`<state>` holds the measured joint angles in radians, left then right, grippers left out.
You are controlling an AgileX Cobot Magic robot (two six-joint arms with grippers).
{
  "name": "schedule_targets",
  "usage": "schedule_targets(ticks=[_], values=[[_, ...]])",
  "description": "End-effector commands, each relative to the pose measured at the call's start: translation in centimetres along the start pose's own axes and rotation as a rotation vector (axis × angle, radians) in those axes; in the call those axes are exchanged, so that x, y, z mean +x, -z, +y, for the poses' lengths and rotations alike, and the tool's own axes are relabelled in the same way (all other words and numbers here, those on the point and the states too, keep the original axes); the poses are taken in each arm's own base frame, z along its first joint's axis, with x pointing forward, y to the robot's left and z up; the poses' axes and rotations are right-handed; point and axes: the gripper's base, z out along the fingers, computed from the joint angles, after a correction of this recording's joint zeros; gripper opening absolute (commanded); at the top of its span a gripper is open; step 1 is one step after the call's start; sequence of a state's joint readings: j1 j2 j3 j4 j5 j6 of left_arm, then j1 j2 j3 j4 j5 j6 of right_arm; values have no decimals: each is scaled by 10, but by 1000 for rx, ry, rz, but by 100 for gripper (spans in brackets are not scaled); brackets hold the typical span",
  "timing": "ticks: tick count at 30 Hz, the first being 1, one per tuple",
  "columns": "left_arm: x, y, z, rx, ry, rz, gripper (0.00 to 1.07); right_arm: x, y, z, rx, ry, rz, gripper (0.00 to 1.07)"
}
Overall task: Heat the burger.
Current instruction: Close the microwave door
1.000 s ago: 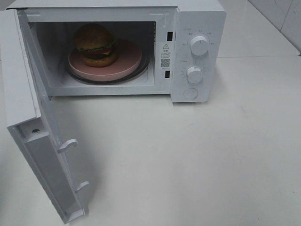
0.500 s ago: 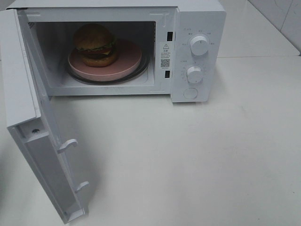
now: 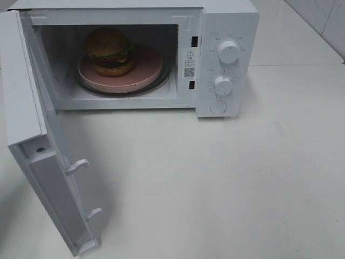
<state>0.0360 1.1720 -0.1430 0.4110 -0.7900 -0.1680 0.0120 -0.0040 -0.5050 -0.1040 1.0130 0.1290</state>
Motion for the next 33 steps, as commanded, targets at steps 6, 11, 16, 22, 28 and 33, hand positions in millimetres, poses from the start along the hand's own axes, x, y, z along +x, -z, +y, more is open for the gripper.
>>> schedule_targets(ticks=[6,11,16,22,28,33], values=[[0,-20,-19,181,-28,-26,0,2,3,0,1,2,-33,73],[-4,-37,-35,266,-38,-26,0,2,3,0,1,2,-33,73],[-5,-50,-46,288,-3,-19,0,2,3,0,1,2,-33,73],[-3,-63,-60,310,20,-4,0,2,3,0,1,2,-33,73],[-5,-77,-79,354,24,-7,0,2,3,0,1,2,-33,73],[-9,-88,-96,365,34,-21,0,2,3,0,1,2,-33,73]])
